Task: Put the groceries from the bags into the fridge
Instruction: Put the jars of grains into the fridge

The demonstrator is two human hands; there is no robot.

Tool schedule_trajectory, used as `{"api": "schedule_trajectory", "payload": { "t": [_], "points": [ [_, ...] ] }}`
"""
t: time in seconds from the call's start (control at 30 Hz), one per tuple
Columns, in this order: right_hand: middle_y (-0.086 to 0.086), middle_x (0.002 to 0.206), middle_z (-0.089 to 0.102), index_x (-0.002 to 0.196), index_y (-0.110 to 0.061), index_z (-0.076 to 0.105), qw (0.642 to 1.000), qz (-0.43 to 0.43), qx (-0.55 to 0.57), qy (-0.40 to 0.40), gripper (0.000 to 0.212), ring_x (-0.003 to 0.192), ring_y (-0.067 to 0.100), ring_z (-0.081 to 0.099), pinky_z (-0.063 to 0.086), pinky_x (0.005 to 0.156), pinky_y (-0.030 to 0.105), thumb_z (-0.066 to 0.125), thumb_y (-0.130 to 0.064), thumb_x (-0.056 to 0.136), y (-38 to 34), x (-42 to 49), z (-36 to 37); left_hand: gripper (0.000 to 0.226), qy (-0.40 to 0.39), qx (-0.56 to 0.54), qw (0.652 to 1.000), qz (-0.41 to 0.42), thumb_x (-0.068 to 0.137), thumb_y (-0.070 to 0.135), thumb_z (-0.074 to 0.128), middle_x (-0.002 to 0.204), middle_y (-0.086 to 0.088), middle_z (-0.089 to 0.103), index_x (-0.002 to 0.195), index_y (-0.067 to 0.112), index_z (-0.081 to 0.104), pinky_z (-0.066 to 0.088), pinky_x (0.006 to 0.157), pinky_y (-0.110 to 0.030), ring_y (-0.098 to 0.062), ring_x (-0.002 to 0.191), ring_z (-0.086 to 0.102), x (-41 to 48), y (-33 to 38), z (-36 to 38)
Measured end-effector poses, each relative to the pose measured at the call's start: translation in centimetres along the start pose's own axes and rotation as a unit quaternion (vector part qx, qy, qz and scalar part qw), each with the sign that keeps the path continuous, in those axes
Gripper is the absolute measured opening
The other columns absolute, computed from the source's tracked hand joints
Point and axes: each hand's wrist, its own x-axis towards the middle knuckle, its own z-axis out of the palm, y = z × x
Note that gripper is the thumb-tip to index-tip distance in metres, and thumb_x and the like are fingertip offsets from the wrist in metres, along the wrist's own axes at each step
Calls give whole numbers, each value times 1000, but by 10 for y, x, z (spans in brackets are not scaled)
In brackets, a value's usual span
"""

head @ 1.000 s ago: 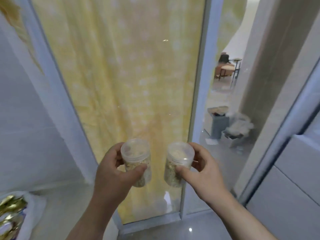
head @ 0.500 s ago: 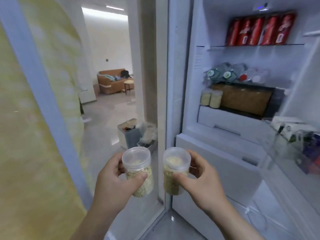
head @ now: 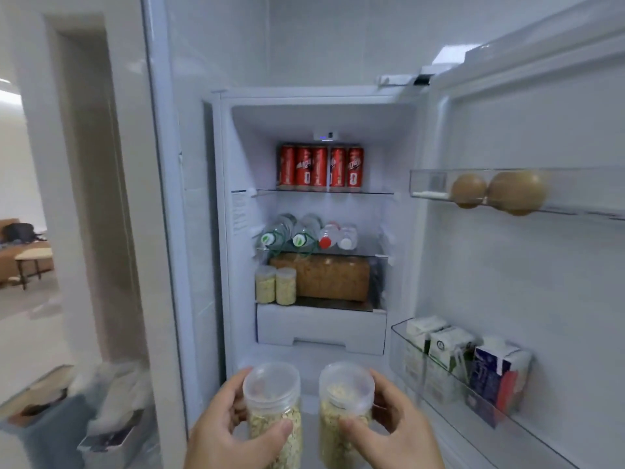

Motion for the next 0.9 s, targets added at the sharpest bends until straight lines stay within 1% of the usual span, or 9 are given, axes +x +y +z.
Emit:
{"api": "schedule_trajectory", "payload": {
  "t": [0.07,0.1,0.2,0.33,0.5,0.6,0.73,0.83,0.9],
  "points": [
    [-15,91,76,103,-37,71,1000,1,2,27,59,88,3,71,53,87,22,83,-28,46,-5,13,13,84,-26,-19,999,-8,27,29,86,95,9,75,108,26,64,53,82,-23,-9,86,70,25,3,-6],
    [-14,93,76,105,-35,71,999,2,2,34,62,90,3,71,53,89,23,82,-31,44,-7,19,20,76,-37,-23,999,-9,32,20,88,91,10,75,104,25,65,54,77,-20,-9,82,70,37,4,-9],
    [-11,94,77,110,-29,71,998,-6,-3,55,64,89,5,72,55,88,25,85,-27,47,-10,40,38,55,-54,-29,998,-1,54,-5,86,86,13,75,94,27,66,55,68,-20,-10,77,70,72,3,-17],
    [-14,93,76,107,-32,69,997,-10,-7,79,58,85,1,70,53,76,14,88,-1,61,-11,68,52,53,-77,-36,996,15,59,-2,86,87,14,74,95,30,65,49,75,-25,-10,82,70,110,-4,-21],
    [-17,105,73,114,-36,68,995,-30,-25,92,68,97,2,68,54,90,27,78,-44,47,-5,116,60,52,-91,-37,995,31,61,5,87,90,17,73,97,35,65,50,78,-27,-7,84,69,163,-16,-2],
    [-19,106,72,112,-39,68,993,-39,-21,107,58,99,0,67,52,86,22,81,-38,56,4,152,61,53,-99,-35,994,42,61,6,87,92,17,73,100,34,66,48,75,-22,-4,84,68,197,-27,20],
    [-26,108,69,105,-54,66,988,-54,-14,142,53,100,-6,63,49,83,17,82,-26,64,15,205,55,59,-96,-39,993,60,43,31,86,96,15,74,98,42,69,50,81,-29,-6,88,68,243,-36,54],
    [-24,112,68,112,-49,65,984,-63,-17,166,53,104,-2,63,52,87,23,82,-25,69,22,242,50,59,-108,-31,990,84,58,13,90,94,17,73,89,57,67,50,81,-28,-3,88,68,273,-36,79],
    [-21,113,69,115,-45,66,982,-70,-17,172,52,105,-1,63,53,93,29,82,-23,70,23,261,48,59,-110,-30,989,97,60,11,89,94,16,73,90,57,66,51,80,-29,-3,88,68,289,-34,92]
  ]
}}
